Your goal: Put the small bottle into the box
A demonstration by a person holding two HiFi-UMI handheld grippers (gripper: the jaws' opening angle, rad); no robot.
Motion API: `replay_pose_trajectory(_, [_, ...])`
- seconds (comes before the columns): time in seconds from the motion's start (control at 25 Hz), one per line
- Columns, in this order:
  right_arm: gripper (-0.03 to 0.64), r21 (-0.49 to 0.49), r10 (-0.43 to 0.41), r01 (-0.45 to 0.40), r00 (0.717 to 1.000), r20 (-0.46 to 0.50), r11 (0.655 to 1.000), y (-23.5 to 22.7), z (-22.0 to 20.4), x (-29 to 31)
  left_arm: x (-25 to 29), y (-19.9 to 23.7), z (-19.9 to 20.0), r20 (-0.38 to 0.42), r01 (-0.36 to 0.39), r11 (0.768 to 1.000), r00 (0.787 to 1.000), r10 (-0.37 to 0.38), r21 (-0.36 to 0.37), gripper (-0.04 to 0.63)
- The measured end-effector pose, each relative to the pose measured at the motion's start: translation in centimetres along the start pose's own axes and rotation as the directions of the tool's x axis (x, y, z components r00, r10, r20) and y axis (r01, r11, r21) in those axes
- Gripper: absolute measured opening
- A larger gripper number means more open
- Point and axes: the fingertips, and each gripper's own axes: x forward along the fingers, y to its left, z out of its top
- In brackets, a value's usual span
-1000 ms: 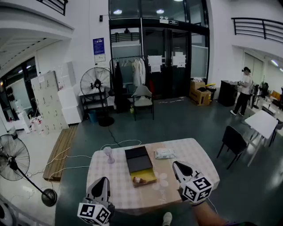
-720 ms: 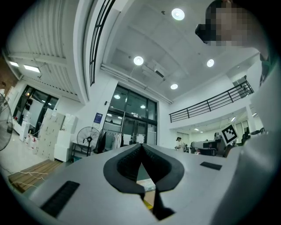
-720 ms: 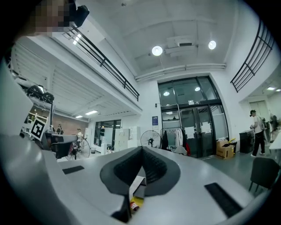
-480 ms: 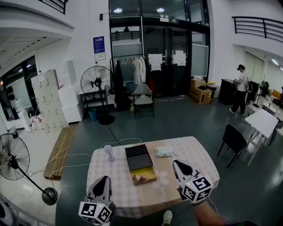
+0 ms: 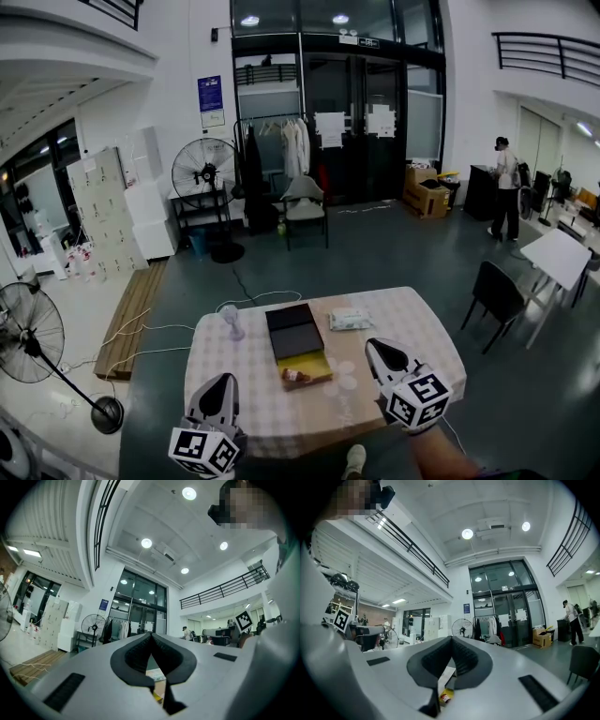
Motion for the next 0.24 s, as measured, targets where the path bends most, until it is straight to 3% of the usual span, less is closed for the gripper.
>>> replay_pose_trajectory(0.24, [0.005, 0.004, 0.005, -0.005, 1.000, -0.014, 1.000, 0.30, -0.37, -0.16, -0.44, 0.11, -0.11, -0.007, -0.006, 1.000, 1.000, 0.006, -0.005, 0.023])
